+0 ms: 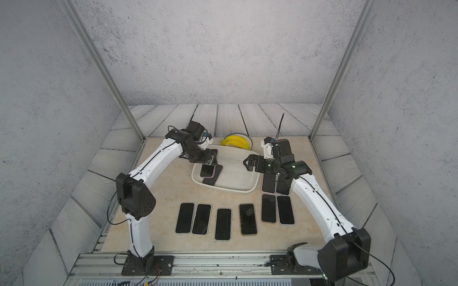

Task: Take the phone out of the storage box
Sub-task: Place the phone at the center of the board.

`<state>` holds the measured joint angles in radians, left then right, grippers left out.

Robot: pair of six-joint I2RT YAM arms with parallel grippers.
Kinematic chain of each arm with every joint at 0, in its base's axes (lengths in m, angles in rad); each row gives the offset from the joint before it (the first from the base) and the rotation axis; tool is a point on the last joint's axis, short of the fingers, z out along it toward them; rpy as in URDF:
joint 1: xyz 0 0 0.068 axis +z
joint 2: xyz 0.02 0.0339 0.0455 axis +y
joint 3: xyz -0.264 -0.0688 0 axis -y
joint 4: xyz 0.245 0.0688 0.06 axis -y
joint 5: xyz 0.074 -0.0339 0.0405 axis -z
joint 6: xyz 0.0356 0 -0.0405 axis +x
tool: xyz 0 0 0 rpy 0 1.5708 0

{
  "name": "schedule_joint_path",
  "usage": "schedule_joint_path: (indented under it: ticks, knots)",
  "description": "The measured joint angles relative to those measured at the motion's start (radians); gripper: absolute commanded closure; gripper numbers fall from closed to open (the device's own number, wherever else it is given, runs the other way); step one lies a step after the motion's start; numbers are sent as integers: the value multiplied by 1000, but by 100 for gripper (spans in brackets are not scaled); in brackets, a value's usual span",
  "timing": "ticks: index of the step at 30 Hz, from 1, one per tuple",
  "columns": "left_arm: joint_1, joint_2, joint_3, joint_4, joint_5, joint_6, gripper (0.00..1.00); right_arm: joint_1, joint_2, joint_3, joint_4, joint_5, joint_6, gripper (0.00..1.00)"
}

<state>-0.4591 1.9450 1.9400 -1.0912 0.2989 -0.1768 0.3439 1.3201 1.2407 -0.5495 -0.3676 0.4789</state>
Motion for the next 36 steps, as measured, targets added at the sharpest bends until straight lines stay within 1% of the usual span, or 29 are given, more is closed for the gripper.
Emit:
schedule_joint_path:
  ticks: [8, 11, 17, 24, 32, 36]
  knots:
    - [148, -271, -321, -1, -89, 19, 40, 103, 164, 104, 55, -16, -1, 0]
    - [200, -322, -419, 12, -121, 24, 40, 135, 205, 134, 73, -24, -1, 0]
    - [276, -321, -566, 53, -183, 46, 40, 168, 227, 150, 87, -27, -4, 0]
    - [285, -319, -698, 115, -252, 50, 40, 168, 216, 140, 90, -22, -20, 0]
    - [285, -314, -774, 173, -291, 48, 40, 168, 193, 111, 91, -16, -24, 0]
    - [285, -281, -774, 187, -296, 46, 40, 168, 177, 94, 90, -14, -23, 0]
